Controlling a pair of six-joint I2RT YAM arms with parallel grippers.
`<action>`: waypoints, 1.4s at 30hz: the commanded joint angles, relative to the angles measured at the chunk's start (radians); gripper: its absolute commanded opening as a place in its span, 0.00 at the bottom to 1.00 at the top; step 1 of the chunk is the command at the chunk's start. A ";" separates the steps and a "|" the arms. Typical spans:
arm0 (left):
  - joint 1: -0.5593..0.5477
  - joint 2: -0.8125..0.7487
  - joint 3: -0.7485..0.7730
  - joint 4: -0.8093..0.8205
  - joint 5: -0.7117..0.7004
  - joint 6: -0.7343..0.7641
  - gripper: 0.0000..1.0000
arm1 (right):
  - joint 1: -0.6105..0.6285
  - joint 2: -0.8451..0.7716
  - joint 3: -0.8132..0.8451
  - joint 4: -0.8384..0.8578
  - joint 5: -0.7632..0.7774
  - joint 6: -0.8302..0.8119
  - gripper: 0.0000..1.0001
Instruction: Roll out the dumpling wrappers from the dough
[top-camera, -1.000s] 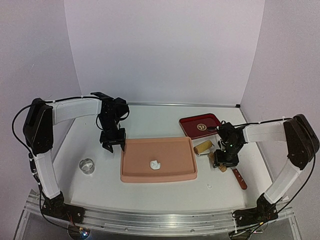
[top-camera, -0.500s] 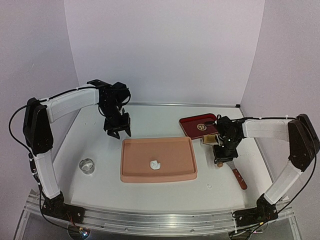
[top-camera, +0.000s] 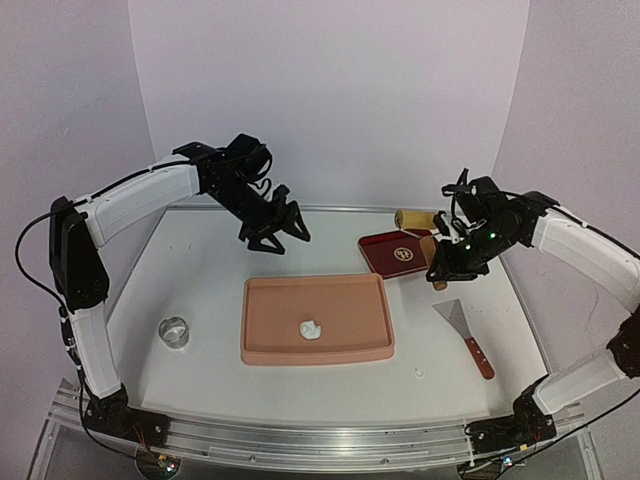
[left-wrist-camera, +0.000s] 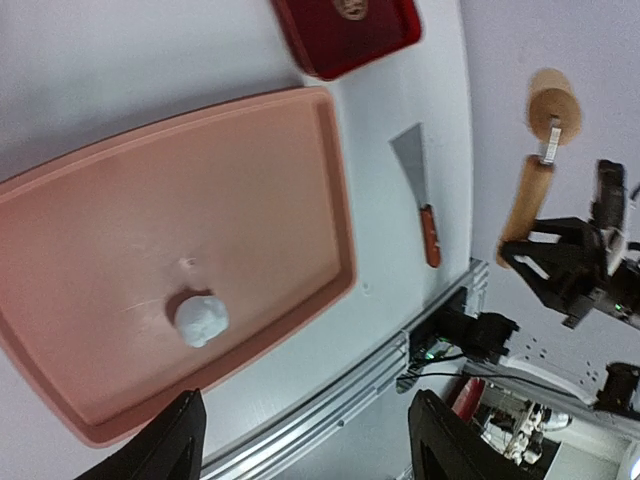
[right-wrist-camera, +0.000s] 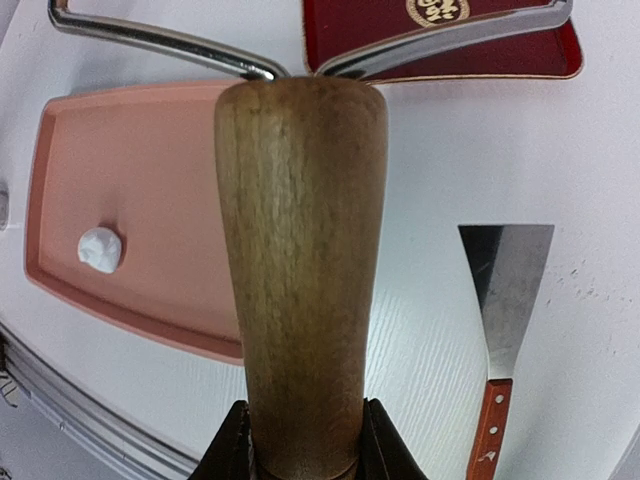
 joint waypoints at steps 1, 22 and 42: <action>-0.018 0.023 0.118 0.143 0.181 0.026 0.72 | 0.051 -0.021 0.083 -0.024 -0.086 -0.023 0.00; -0.080 0.220 0.287 0.332 0.451 -0.116 0.88 | 0.325 0.027 0.215 -0.030 0.013 -0.006 0.00; -0.146 0.213 0.254 0.263 0.519 -0.072 0.06 | 0.337 -0.049 0.222 -0.039 -0.046 -0.078 0.00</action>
